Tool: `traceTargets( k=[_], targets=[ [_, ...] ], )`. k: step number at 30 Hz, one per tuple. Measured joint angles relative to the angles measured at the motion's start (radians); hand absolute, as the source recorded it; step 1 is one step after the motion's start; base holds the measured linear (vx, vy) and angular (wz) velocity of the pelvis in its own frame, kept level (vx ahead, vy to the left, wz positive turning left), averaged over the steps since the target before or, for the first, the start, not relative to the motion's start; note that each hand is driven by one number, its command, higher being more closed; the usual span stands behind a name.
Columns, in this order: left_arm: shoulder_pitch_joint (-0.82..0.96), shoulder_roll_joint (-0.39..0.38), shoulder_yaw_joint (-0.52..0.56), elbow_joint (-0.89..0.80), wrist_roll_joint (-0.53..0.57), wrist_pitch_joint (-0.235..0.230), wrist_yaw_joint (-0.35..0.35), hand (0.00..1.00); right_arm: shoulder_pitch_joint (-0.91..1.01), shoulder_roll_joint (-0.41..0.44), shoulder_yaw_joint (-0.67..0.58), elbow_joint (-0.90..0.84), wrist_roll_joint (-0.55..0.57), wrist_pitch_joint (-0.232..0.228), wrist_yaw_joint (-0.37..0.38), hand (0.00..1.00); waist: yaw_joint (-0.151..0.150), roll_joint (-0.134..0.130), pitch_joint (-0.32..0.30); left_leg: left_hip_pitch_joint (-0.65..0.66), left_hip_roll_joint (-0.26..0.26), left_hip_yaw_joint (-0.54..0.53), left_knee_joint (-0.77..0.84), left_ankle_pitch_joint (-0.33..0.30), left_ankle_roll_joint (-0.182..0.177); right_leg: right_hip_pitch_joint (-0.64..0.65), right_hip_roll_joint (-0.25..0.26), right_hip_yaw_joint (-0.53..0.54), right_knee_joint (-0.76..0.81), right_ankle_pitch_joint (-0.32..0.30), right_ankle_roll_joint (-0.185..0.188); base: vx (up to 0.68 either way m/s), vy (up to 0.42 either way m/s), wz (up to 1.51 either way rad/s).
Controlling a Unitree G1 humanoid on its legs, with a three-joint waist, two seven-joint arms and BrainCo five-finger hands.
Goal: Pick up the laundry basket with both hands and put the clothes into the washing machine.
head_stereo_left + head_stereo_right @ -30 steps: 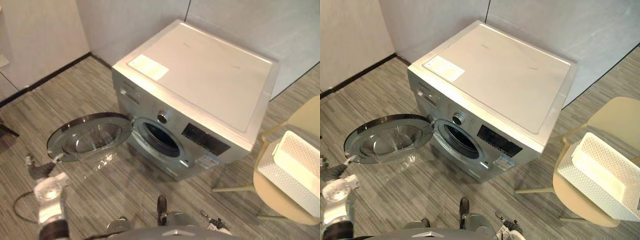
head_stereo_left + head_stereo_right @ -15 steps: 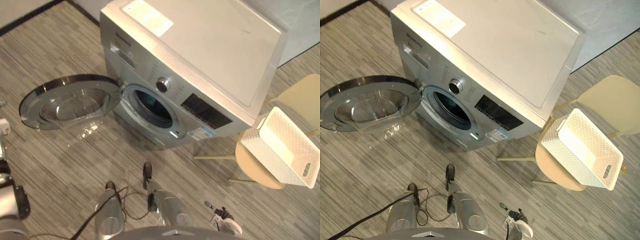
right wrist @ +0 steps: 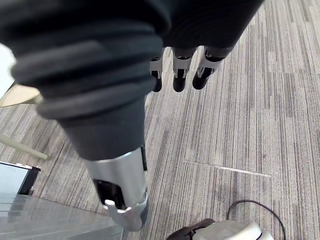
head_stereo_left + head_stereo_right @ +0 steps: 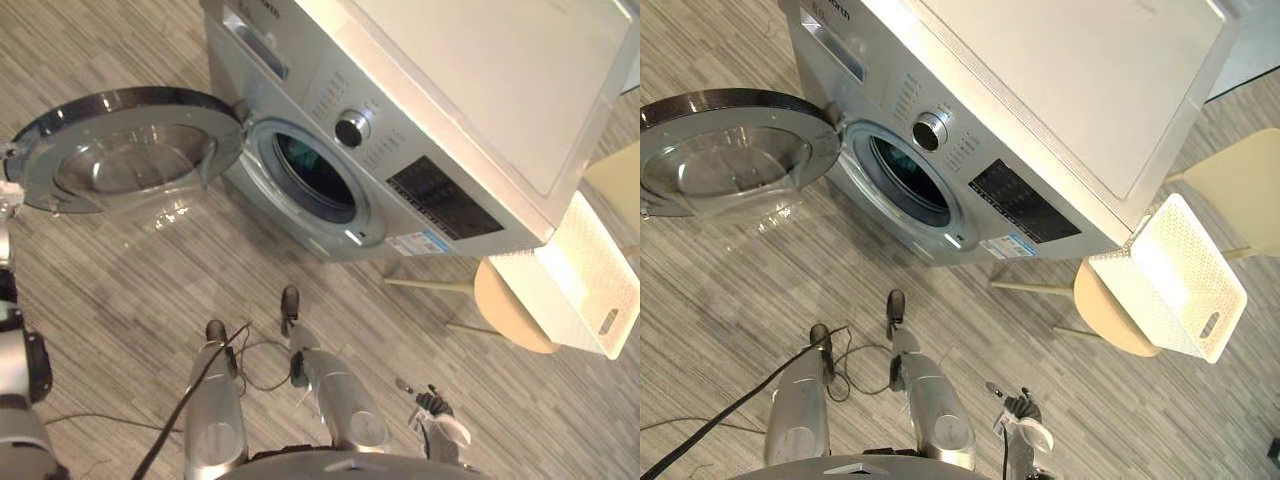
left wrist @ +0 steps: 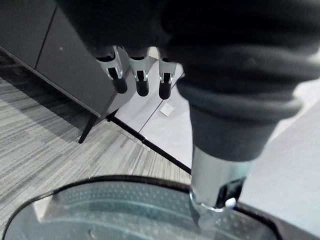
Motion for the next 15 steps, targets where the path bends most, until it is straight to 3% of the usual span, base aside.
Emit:
traceTargets(
  k=[3,7,13,15],
  targets=[
    [0.013,-0.035,0.008,0.000,-0.038,0.002,0.000,0.00,0.001,0.000,0.002,0.006,-0.002,0.009,-0.001,0.00,0.001,0.000,0.006,0.024,-0.007,-0.010,-0.015,0.010,0.006,0.018,-0.001,0.004,0.000,0.000,0.000,0.02,0.010,0.07],
    [0.083,-0.087,0.009,-0.082,0.015,0.014,0.001,0.00,0.001,0.000,0.001,0.029,-0.013,0.015,0.000,0.00,0.006,0.001,0.025,0.085,-0.019,-0.017,-0.061,0.026,0.004,0.063,-0.009,0.016,0.002,-0.013,-0.006,0.00,0.024,0.10],
    [0.241,-0.266,0.032,-0.127,0.149,0.045,-0.019,0.00,0.002,0.000,-0.083,0.064,-0.024,0.036,0.006,0.00,0.008,0.018,0.027,0.176,-0.030,-0.008,-0.123,0.045,-0.011,0.120,-0.015,0.019,0.010,-0.028,-0.009,0.00,0.004,0.00],
    [0.317,-0.364,0.049,-0.128,0.179,0.050,-0.046,0.00,0.003,-0.001,-0.118,0.079,-0.063,0.048,0.007,0.00,0.008,0.040,0.017,0.210,-0.033,0.002,-0.148,0.051,-0.014,0.139,-0.016,0.022,0.011,-0.032,-0.010,0.02,0.009,-0.09]
  ],
)
